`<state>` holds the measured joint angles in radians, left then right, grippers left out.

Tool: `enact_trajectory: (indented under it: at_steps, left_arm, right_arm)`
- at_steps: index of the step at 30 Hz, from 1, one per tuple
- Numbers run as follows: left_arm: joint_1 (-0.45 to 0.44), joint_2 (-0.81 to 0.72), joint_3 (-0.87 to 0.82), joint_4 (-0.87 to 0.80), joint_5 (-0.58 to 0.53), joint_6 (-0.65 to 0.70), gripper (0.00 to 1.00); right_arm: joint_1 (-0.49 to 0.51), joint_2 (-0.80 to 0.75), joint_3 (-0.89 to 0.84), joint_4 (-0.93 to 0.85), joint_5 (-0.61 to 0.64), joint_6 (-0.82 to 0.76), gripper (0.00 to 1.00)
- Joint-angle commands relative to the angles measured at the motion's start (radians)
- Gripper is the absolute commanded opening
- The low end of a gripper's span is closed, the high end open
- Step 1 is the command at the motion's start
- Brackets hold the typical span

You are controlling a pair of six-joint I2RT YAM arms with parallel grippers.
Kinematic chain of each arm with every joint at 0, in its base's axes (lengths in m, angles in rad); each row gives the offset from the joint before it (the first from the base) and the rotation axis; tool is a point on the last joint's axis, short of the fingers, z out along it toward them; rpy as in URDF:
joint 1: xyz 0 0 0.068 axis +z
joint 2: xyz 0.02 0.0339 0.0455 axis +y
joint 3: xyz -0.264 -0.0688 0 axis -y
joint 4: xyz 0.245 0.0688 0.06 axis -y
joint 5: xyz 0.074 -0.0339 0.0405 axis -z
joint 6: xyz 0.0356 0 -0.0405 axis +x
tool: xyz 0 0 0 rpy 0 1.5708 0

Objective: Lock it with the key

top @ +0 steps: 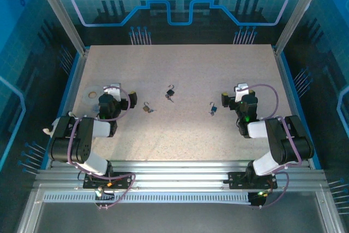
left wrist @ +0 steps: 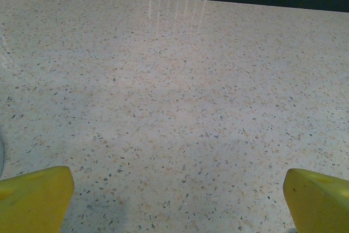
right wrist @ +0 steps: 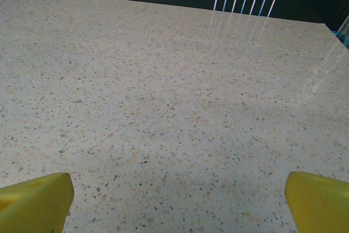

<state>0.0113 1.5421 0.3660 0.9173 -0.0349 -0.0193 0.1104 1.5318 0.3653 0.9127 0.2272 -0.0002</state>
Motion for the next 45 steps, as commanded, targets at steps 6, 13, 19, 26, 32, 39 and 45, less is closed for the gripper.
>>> enact_trajectory:
  at_steps: [6, 13, 19, 26, 32, 39, 45]
  left_arm:
    - [0.003, 0.007, 0.019, -0.001, 0.016, 0.018, 0.99]
    - [0.002, 0.006, 0.022, -0.003, 0.006, 0.019, 0.99]
    - [-0.073, -0.233, 0.138, -0.361, -0.171, 0.017, 0.99]
    - [-0.091, -0.432, 0.241, -0.483, -0.169, -0.538, 0.99]
    - [-0.054, -0.440, 0.269, -0.687, -0.012, -0.863, 0.99]
    - [-0.112, -0.402, 0.299, -0.896, 0.006, -0.808, 0.99]
    - [-0.244, -0.382, 0.334, -1.100, -0.104, -0.732, 0.99]
  right_arm:
    - [-0.010, 0.008, 0.018, 0.006, 0.011, 0.006, 1.00]
    - [0.049, -0.093, 0.013, -0.049, 0.122, -0.035, 1.00]
    - [0.190, -0.273, 0.109, -0.281, 0.246, -0.076, 1.00]
    - [0.230, -0.495, 0.249, -0.626, 0.264, 0.229, 1.00]
    - [0.129, -0.710, 0.226, -0.727, -0.033, 0.479, 1.00]
    - [0.170, -0.665, 0.374, -1.039, -0.036, 0.475, 1.00]
    - [0.268, -0.587, 0.402, -1.134, 0.015, 0.419, 1.00]
